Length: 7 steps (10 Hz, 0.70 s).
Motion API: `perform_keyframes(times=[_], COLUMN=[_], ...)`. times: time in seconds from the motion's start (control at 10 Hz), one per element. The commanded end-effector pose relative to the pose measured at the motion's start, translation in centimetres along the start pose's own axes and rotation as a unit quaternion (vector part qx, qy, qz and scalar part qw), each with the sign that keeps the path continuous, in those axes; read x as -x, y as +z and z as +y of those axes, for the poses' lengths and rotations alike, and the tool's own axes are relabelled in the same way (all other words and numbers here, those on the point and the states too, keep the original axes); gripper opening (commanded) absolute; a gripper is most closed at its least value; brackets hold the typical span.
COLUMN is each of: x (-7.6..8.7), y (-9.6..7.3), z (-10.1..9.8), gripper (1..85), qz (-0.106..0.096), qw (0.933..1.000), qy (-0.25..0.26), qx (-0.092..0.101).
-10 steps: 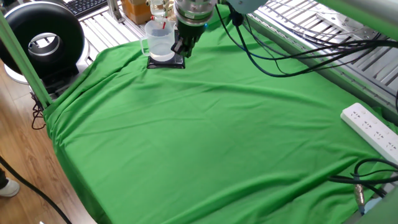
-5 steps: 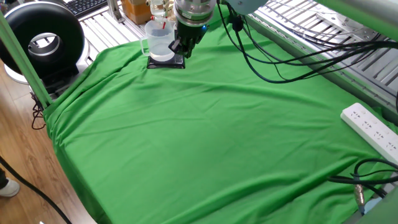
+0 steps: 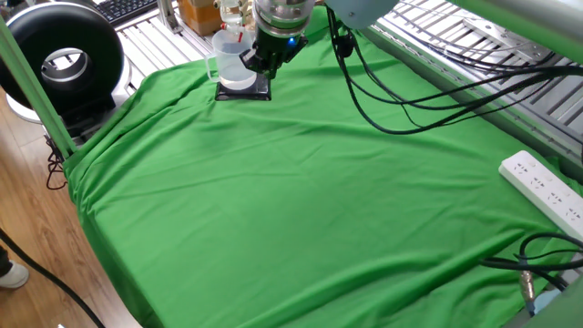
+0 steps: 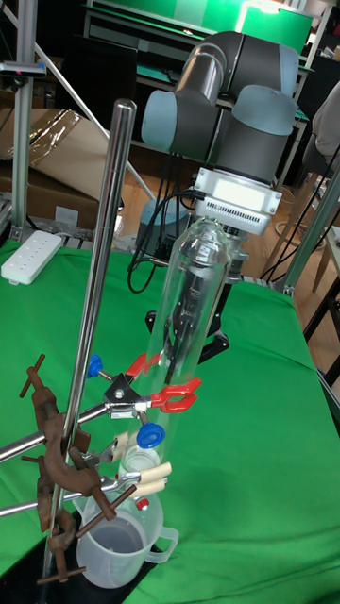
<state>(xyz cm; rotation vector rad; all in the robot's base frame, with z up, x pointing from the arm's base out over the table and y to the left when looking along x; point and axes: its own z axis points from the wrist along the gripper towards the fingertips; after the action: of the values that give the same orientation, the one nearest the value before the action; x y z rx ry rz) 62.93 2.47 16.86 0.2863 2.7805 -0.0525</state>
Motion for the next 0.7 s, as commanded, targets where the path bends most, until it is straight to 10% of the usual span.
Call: perform_keyframes(times=[0.0,0.6], x=[0.6,-1.3], y=[-0.1,-0.2], z=[0.3,1.2], gripper=[1.3,1.3], qz=[-0.01,0.028], qw=[0.998,0.9924], qy=[0.062,0.118], qx=[0.008,0.023])
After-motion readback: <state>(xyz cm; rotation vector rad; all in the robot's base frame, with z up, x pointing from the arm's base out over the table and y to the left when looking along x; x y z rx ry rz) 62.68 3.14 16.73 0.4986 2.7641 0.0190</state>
